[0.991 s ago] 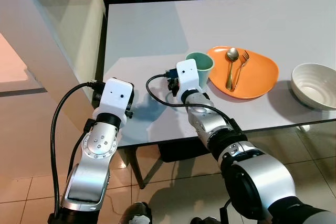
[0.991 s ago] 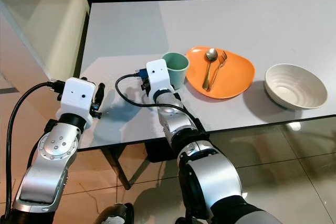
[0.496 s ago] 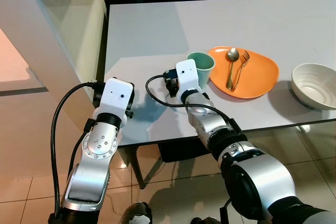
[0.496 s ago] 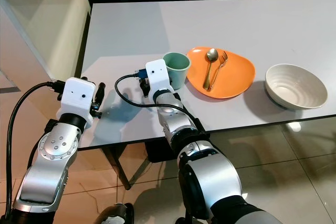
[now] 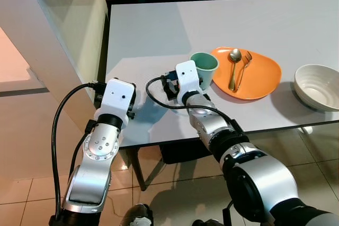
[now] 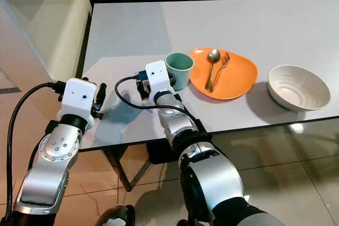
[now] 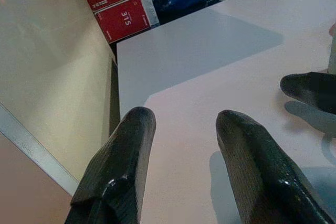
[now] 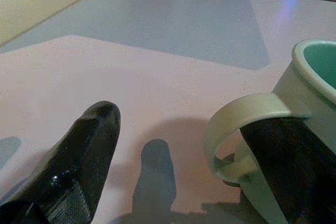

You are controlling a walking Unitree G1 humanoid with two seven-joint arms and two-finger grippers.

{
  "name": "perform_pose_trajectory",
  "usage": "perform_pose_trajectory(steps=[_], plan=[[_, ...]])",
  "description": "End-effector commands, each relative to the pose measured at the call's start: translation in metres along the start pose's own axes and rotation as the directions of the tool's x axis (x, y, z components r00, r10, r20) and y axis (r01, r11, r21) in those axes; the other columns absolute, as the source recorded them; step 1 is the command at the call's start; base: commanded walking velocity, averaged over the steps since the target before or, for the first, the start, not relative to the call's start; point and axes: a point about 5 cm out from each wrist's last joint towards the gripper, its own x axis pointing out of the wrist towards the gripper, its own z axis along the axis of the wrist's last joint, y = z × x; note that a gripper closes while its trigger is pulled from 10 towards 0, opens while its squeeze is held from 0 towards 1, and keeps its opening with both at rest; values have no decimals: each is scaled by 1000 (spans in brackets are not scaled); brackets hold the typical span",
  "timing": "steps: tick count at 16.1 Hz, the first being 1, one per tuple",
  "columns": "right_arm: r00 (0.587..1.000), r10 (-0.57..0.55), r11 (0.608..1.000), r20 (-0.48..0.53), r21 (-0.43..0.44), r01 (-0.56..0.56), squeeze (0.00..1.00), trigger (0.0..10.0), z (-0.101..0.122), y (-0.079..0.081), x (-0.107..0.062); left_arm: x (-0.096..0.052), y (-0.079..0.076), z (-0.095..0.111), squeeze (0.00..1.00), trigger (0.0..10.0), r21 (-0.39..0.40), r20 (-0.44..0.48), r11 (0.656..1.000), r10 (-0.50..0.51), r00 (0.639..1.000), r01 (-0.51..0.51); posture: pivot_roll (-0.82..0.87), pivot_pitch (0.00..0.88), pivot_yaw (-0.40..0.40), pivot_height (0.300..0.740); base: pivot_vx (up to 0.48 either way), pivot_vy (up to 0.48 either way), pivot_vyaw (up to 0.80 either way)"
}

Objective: Setting the table

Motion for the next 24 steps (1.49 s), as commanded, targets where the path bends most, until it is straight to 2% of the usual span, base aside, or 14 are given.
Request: perform_pose_trajectory(steps=[1,11,15,16,18,19,20,21,22,24], plan=[[999,33,999,-17,19,-33,0,10000,-5,14,-2,-1,-2,-1,0,10000,1,0,1000,0,1000,0,274,114,-28,740,0,0,0],[999,38,999,-30,19,-37,0,10000,-11,17,-5,-1,-3,-1,0,10000,-4,-1,1000,-4,1000,4,267,119,-25,740,0,0,0],[997,31,999,-69,24,-30,0,10000,-16,17,-6,-2,-2,-1,0,10000,-2,-3,1000,-2,1000,2,270,121,-28,740,0,0,0],[998,22,1000,-60,7,-22,0,10000,-16,15,-6,-2,-2,-1,0,10000,-3,-4,1000,-2,1000,2,270,121,-28,740,0,0,0],[1000,-16,989,-26,-145,12,0,10000,-18,9,-9,-2,-2,-2,0,10000,-4,-6,1000,-3,1000,3,269,127,-28,740,0,0,0],[999,-12,984,-49,-179,3,0,10000,-24,8,-10,-2,-2,-2,0,10000,-5,-6,1000,-3,1000,3,267,127,-26,740,0,0,0],[995,-11,995,-95,-100,1,0,10000,-29,7,-11,-2,-2,-2,0,10000,-5,-6,1000,-4,1000,4,266,128,-25,740,0,0,0],[986,11,996,-164,88,3,0,10000,-36,7,-12,-2,-3,-1,0,10000,-5,-5,1000,-6,1000,6,265,128,-26,740,0,0,0],[981,-6,984,-192,174,40,0,10000,-38,1,-12,-2,-2,-2,0,10000,-5,-5,1000,-8,1000,8,261,128,-24,740,0,0,0],[985,-33,988,-171,142,58,0,10000,-36,-3,-12,-2,-3,-2,0,10000,-5,-5,1000,-10,1000,10,260,128,-22,740,0,0,0]])
